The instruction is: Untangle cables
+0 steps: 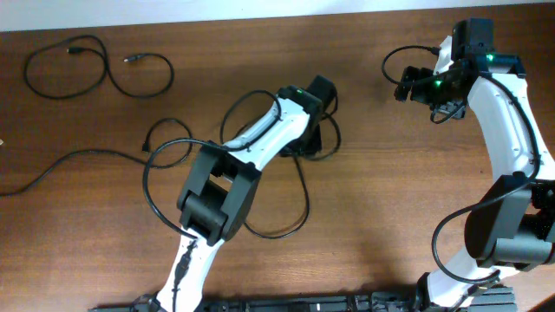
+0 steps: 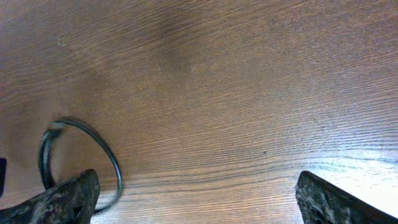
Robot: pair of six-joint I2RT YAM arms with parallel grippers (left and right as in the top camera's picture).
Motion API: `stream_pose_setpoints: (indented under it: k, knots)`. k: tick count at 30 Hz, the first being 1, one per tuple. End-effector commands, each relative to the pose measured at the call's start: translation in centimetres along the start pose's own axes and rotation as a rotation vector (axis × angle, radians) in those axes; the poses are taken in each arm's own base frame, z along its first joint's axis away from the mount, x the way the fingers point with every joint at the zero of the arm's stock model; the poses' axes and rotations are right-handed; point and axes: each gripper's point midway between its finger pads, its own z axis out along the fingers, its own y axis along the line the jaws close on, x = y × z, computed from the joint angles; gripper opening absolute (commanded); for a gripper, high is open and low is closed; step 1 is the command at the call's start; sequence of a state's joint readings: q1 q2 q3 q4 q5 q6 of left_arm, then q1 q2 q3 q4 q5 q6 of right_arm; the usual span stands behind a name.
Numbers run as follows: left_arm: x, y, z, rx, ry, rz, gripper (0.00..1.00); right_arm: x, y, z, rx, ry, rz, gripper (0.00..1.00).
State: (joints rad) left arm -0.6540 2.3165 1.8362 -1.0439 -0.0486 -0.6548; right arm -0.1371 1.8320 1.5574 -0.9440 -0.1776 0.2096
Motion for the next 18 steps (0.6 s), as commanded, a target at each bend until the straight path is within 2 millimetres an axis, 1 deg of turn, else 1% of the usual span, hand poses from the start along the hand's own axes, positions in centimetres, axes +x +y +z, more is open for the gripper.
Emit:
stream_pose_setpoints:
  k: [1, 4, 6, 7, 8, 10, 11, 12, 14, 15, 16, 17, 18]
  knots:
    - [0.9, 0.6, 1.7, -0.071, 0.017, 0.011, 0.0, 0.2, -0.4, 0.3, 0.01, 0.011, 0.016, 0.98]
    - [0.8, 1.2, 1.2, -0.082, 0.031, 0.031, 0.0, 0.2, -0.4, 0.3, 0.01, 0.011, 0.016, 0.98]
    - [-0.3, 2.1, -1.0, -0.079, 0.027, 0.001, 0.0, 0.2, -0.4, 0.3, 0.01, 0.011, 0.016, 0.98]
    - [-1.2, 2.7, -2.5, -0.068, 0.011, -0.02, 0.0, 0.2, -0.4, 0.3, 0.01, 0.011, 0.016, 0.98]
    - [-2.5, 3.3, -4.8, -0.044, -0.024, -0.048, 0.0, 0.2, -0.4, 0.3, 0.01, 0.011, 0.016, 0.98]
    - [-5.0, 4.7, -10.0, 0.018, -0.121, -0.106, 0.0, 0.2, -0.4, 0.3, 0.01, 0.011, 0.016, 0.98]
    - [-6.1, 5.7, -13.1, 0.055, -0.185, -0.139, 0.0, 0.2, -0.4, 0.3, 0.01, 0.011, 0.016, 0.98]
    - [-6.6, 6.7, -15.0, 0.076, -0.223, -0.164, 0.0, 0.2, -0.4, 0.3, 0.01, 0.011, 0.016, 0.98]
    - [-7.3, 10.1, -20.3, 0.123, -0.323, -0.249, 0.0, 0.2, -0.4, 0.3, 0.01, 0.011, 0.016, 0.98]
    - [-7.3, 11.4, -22.0, 0.138, -0.352, -0.301, 0.0, 0.2, -0.4, 0.3, 0.01, 0.011, 0.016, 0.98]
    - [-7.2, 13.4, -24.2, 0.154, -0.397, -0.379, 0.0, 0.2, -0.4, 0.3, 0.01, 0.011, 0.016, 0.98]
    - [-7.0, 15.9, -26.4, 0.145, -0.449, -0.452, 0.0, 0.2, -0.4, 0.3, 0.01, 0.011, 0.016, 0.98]
    - [-6.3, 19.1, -27.9, 0.101, -0.487, -0.573, 0.0, 0.2, -0.4, 0.3, 0.01, 0.011, 0.016, 0.98]
